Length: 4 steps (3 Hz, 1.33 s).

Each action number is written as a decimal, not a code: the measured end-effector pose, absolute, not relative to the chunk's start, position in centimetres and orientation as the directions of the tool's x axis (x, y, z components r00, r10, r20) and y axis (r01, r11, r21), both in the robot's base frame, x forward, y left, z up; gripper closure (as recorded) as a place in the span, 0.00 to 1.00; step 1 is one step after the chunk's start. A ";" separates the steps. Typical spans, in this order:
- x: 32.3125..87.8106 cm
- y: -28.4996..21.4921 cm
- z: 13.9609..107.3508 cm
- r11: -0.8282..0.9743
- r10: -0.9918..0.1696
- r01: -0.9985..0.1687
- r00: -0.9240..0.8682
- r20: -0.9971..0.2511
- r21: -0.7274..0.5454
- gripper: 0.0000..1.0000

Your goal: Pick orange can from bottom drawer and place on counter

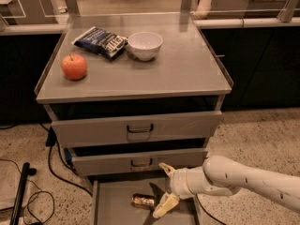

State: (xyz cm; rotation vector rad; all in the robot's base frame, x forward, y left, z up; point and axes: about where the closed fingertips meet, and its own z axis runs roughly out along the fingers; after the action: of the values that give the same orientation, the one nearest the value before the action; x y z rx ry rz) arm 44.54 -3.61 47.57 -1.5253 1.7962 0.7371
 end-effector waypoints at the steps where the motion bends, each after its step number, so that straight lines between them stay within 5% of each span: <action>1: 46.0 -3.3 45.4 0.183 -0.645 -0.983 -0.112 -0.756 -0.010 0.00; 4: 45.9 -3.9 40.8 0.219 -0.647 -0.974 -0.187 -0.739 0.055 0.00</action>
Offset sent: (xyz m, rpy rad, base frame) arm 0.0118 0.0019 -0.0188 -0.0353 -0.0025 -0.0179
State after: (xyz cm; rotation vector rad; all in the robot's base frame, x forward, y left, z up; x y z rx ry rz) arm 45.86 -3.92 40.84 -1.4929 1.9129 0.7233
